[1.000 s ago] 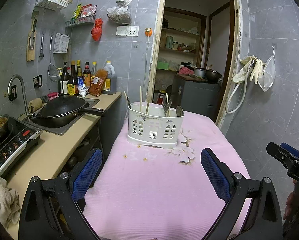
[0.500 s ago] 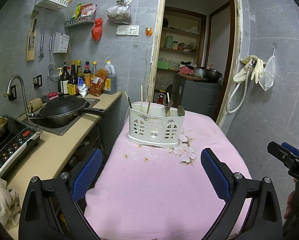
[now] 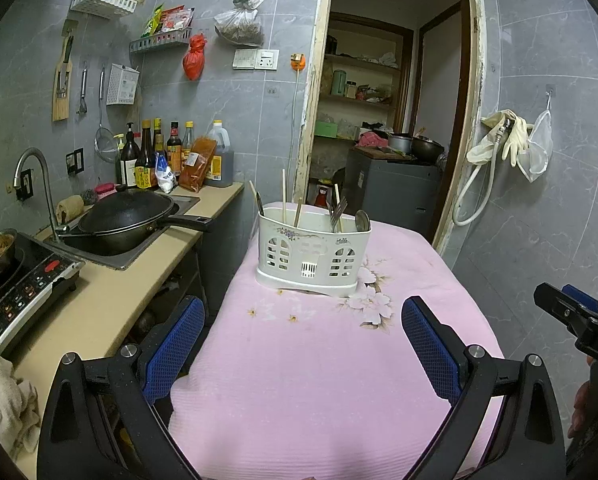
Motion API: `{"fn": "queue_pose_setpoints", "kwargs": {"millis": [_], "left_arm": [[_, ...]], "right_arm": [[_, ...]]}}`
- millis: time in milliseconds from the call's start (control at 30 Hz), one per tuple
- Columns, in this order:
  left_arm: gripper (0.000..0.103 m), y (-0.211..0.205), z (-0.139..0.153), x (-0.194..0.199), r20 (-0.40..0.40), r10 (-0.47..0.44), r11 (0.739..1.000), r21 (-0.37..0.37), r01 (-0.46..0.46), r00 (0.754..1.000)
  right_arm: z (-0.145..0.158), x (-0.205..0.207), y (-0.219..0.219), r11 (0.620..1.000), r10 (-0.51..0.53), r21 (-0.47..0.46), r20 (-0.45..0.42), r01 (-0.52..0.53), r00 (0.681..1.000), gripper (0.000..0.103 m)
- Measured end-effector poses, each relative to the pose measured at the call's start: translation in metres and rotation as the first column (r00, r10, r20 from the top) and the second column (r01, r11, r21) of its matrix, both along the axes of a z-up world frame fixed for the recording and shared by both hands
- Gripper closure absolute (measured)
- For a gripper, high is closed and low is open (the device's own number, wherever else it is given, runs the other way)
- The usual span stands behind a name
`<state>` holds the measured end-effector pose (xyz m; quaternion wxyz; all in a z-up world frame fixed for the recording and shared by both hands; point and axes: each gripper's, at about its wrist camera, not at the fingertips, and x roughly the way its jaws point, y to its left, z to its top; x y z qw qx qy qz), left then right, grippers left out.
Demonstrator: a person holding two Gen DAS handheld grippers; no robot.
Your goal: Organize utensils
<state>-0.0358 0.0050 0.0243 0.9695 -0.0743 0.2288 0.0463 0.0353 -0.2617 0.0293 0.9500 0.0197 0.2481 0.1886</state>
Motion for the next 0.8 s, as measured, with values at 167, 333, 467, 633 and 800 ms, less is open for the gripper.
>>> {"fn": "queue_pose_setpoints", "kwargs": {"millis": [167, 333, 467, 633, 800], "left_arm": [[0.006, 0.0004, 0.0000, -0.0002, 0.000, 0.001, 1.000, -0.001, -0.001, 1.000], [0.006, 0.0016, -0.0008, 0.0008, 0.000, 0.000, 1.000, 0.000, 0.000, 1.000], [0.006, 0.0021, -0.0007, 0.0008, -0.001, 0.000, 1.000, 0.000, 0.000, 1.000], [0.006, 0.0020, -0.0008, 0.0010, -0.001, 0.001, 1.000, 0.000, -0.001, 1.000], [0.006, 0.0019, -0.0005, 0.0008, -0.001, 0.000, 1.000, 0.001, 0.000, 1.000]], "right_arm": [[0.0002, 0.0000, 0.0004, 1.000, -0.001, 0.000, -0.001, 0.001, 1.000, 0.000], [0.0008, 0.0003, 0.0011, 1.000, -0.001, 0.000, 0.000, 0.001, 1.000, 0.000], [0.0006, 0.0002, 0.0009, 1.000, -0.001, 0.000, -0.002, 0.001, 1.000, 0.000], [-0.0011, 0.0018, 0.0012, 1.000, -0.002, 0.000, -0.005, 0.002, 1.000, 0.000], [-0.0064, 0.0023, 0.0003, 1.000, -0.002, 0.003, -0.013, 0.002, 1.000, 0.000]]}}
